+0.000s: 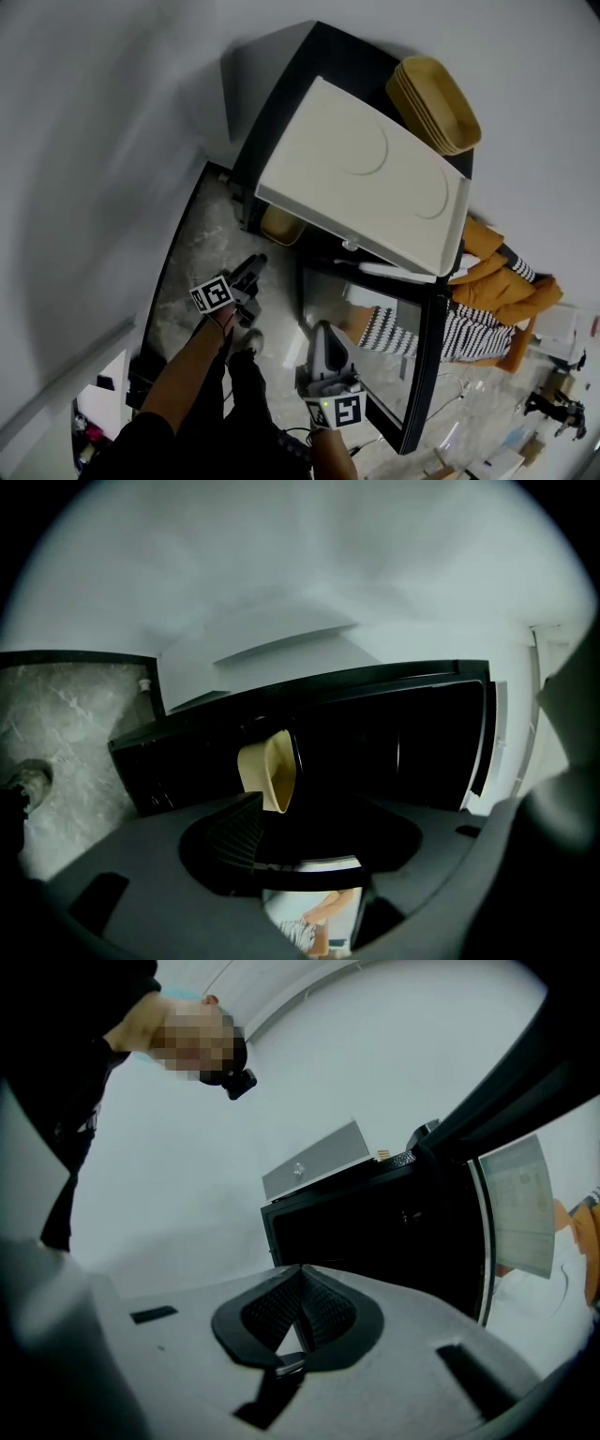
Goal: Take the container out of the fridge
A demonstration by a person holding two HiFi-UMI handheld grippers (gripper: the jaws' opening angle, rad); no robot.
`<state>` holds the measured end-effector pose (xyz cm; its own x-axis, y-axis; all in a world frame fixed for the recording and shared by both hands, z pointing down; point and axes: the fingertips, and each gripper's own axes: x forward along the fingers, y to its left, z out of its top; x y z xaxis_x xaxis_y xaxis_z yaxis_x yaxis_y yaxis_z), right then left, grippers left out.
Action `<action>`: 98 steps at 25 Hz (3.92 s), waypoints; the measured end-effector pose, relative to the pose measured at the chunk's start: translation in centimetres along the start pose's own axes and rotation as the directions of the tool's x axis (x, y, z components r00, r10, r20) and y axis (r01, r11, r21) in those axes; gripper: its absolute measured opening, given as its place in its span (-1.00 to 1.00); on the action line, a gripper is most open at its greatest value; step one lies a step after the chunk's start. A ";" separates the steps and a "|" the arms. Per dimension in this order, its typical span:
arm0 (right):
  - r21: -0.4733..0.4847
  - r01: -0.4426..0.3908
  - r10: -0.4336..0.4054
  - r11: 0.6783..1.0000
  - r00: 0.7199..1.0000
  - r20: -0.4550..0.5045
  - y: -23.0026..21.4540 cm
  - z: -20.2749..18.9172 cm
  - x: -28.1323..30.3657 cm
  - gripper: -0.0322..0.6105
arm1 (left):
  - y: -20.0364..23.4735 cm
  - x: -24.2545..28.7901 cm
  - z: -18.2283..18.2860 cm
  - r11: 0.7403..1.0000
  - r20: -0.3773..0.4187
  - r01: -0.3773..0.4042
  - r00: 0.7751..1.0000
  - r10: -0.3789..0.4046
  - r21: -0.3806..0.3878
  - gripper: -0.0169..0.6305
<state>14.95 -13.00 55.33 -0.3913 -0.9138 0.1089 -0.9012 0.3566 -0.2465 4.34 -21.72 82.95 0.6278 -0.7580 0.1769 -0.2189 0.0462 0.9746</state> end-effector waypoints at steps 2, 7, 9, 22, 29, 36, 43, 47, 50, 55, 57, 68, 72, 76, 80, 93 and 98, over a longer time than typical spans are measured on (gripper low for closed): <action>0.006 -0.007 0.007 1.000 1.000 -0.011 0.0 -0.5 0.0 -0.90 | 0.8 0.9 -0.1 1.000 0.001 0.012 1.000 -0.012 -0.015 -0.19; 0.026 -0.009 0.010 1.000 1.000 -0.028 -0.5 -1.8 0.1 -0.90 | 2.4 3.3 0.2 0.997 0.028 0.030 0.999 -0.028 -0.070 -0.14; 0.032 -0.006 0.007 0.999 0.999 -0.037 -0.8 -2.3 0.0 -0.90 | 3.0 3.8 0.6 0.995 0.055 0.030 0.998 -0.025 -0.097 -0.12; 0.075 0.015 -0.012 0.997 0.999 -0.039 -2.2 -3.2 0.2 -0.90 | 5.5 6.7 1.4 0.992 0.075 0.021 0.997 -0.012 -0.123 -0.08; 0.085 0.019 -0.015 0.996 0.999 -0.047 -2.4 -3.7 0.4 -0.90 | 6.6 7.3 1.8 0.989 0.100 0.027 0.995 -0.012 -0.147 -0.08; 0.104 0.028 -0.022 0.994 0.998 -0.054 -2.8 -4.5 0.3 -0.90 | 6.6 7.8 2.0 0.987 0.086 0.031 0.996 -0.017 -0.155 -0.09; 0.107 0.034 -0.028 0.994 0.998 -0.058 -3.2 -4.8 0.3 -0.90 | 7.1 8.5 1.7 0.986 0.076 0.006 0.997 0.007 -0.164 -0.14; 0.108 0.038 -0.031 0.993 0.998 -0.062 -3.4 -5.1 0.0 -0.90 | 7.4 8.3 1.9 0.986 0.088 -0.008 0.996 0.023 -0.166 -0.38; 0.117 0.035 -0.028 0.992 0.998 -0.057 -3.3 -4.9 0.3 -0.90 | 7.5 8.1 2.0 0.983 0.094 -0.008 0.995 0.025 -0.182 -0.38; 0.116 0.033 -0.027 0.993 0.998 -0.050 -3.2 -4.8 0.4 -0.90 | 7.4 7.7 2.1 0.979 0.118 0.003 0.993 0.022 -0.206 -0.38; 0.116 0.036 -0.030 0.993 0.998 -0.056 -3.2 -5.0 0.3 -0.90 | 7.4 7.7 2.1 0.979 0.124 0.012 0.992 0.014 -0.205 -0.38; 0.118 0.038 -0.033 0.992 0.998 -0.046 -3.0 -4.6 -0.6 -0.90 | 7.2 6.1 1.2 0.980 0.105 -0.011 0.994 0.033 -0.200 -0.39; 0.130 0.049 -0.043 0.990 0.998 -0.043 -3.1 -4.2 -1.2 -0.90 | 6.9 5.2 0.9 0.980 0.106 -0.015 0.994 0.037 -0.200 -0.39; 0.137 0.056 -0.051 0.989 0.998 -0.037 -2.9 -3.9 -1.9 -0.90 | 6.8 4.2 0.5 0.978 0.110 -0.026 0.993 0.050 -0.209 -0.39; 0.136 0.057 -0.053 0.989 0.998 -0.033 -2.6 -3.6 -2.5 -0.90 | 7.0 3.1 -0.3 0.976 0.103 -0.040 0.993 0.063 -0.216 -0.39; 0.142 0.114 -0.106 0.983 0.992 -0.062 -2.2 -3.2 -4.9 -0.90 | 6.4 -1.0 -1.9 0.969 0.113 -0.060 0.990 0.089 -0.239 -0.39; 0.146 0.127 -0.119 0.981 0.991 -0.063 -1.8 -2.2 -6.1 -0.90 | 4.5 -3.8 -2.5 0.965 0.123 -0.080 0.986 0.113 -0.251 -0.40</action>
<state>18.55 -7.67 57.24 -0.2921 -0.9356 0.1983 -0.9067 0.2050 -0.3686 2.80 -17.00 87.01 0.5023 -0.8220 0.2681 -0.0741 0.2681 0.9606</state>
